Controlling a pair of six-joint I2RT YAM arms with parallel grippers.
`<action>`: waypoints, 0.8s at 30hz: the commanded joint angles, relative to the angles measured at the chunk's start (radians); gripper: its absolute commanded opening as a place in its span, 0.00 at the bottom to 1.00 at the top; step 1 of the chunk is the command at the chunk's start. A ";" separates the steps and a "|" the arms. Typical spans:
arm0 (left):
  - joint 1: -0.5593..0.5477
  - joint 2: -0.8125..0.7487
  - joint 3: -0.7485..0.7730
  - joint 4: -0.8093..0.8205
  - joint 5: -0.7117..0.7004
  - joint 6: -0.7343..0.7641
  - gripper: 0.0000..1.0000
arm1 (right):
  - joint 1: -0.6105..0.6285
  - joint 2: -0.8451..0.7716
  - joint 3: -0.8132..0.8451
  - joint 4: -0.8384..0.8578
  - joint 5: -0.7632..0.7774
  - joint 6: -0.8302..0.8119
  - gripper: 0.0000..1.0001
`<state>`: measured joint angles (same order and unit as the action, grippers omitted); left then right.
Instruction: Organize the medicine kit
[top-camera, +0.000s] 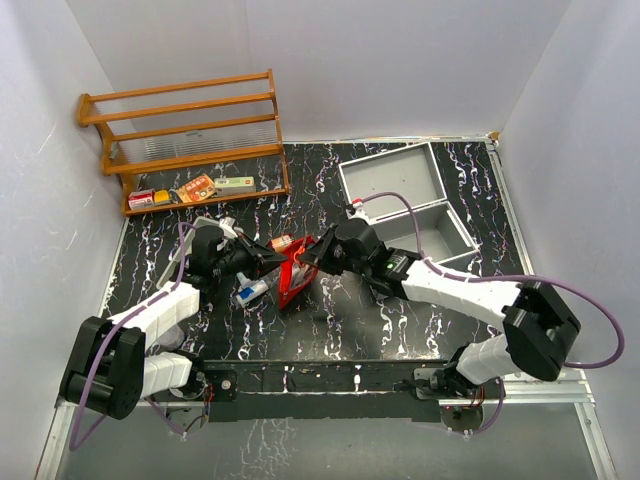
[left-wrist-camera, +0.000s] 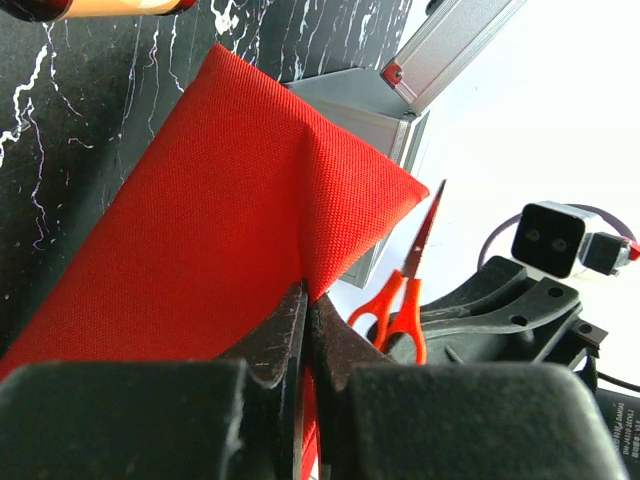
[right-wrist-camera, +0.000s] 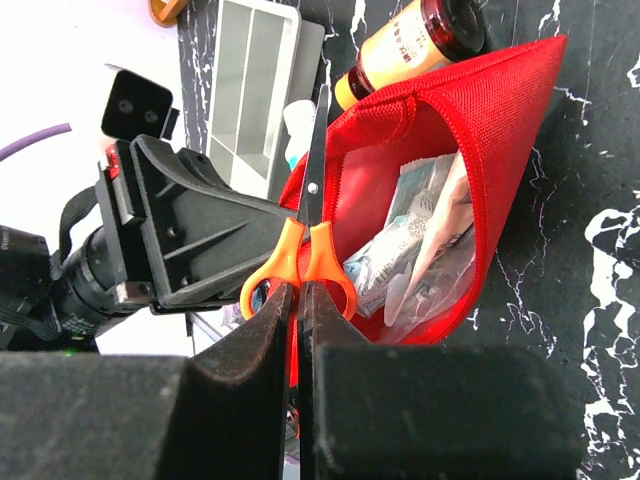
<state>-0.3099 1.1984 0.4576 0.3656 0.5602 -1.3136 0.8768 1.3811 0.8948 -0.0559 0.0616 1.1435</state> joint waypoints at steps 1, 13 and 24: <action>-0.004 -0.016 -0.007 0.031 0.024 -0.010 0.00 | 0.020 0.029 0.005 0.112 -0.008 0.062 0.00; -0.003 -0.020 -0.007 0.030 0.029 -0.011 0.00 | 0.039 0.115 0.007 0.099 0.002 0.113 0.00; -0.003 -0.023 -0.007 0.025 0.030 -0.006 0.00 | 0.038 0.105 0.033 0.026 -0.014 0.100 0.19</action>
<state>-0.3099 1.1992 0.4561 0.3637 0.5613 -1.3193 0.9100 1.4929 0.8879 -0.0166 0.0525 1.2579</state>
